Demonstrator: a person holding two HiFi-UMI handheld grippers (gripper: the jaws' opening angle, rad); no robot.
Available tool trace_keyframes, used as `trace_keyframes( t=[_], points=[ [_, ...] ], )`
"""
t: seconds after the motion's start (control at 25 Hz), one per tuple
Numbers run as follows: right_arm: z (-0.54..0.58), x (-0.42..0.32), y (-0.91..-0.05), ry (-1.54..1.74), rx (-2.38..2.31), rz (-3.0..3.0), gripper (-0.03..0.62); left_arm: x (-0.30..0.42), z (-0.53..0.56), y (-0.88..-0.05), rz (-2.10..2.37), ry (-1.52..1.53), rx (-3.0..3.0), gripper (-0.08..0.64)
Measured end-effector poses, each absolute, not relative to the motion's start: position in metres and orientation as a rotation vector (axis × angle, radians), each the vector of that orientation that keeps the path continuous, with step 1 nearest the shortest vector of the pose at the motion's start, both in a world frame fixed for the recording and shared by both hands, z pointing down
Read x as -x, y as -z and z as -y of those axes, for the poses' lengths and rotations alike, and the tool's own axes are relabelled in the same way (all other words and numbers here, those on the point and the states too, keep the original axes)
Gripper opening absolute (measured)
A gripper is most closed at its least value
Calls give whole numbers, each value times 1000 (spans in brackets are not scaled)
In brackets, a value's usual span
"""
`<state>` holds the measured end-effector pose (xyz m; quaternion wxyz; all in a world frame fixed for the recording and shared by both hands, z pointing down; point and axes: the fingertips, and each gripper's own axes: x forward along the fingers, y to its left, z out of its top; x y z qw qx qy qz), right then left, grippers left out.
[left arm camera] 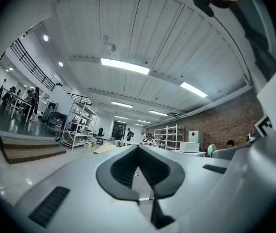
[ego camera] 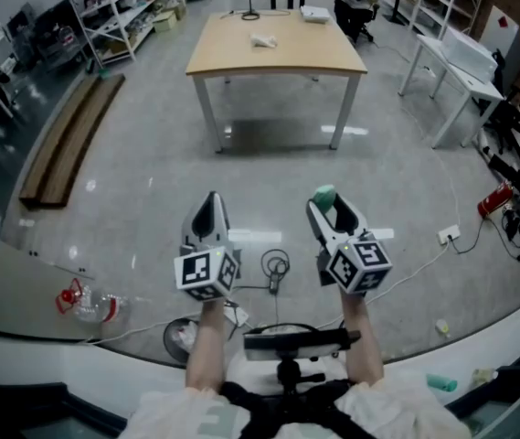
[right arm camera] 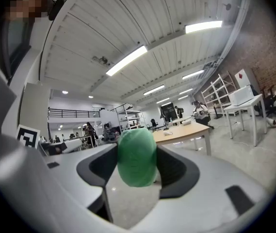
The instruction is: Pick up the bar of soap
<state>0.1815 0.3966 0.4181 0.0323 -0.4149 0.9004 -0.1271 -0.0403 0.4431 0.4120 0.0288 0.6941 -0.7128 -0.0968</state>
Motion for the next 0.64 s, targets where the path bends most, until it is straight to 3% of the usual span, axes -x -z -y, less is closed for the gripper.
trace_keyframes(
  t=[0.64],
  points=[
    [-408,-185,-424,401,1320,-2748,258,35,-457,-424,2185,219,-2173,0]
  ],
)
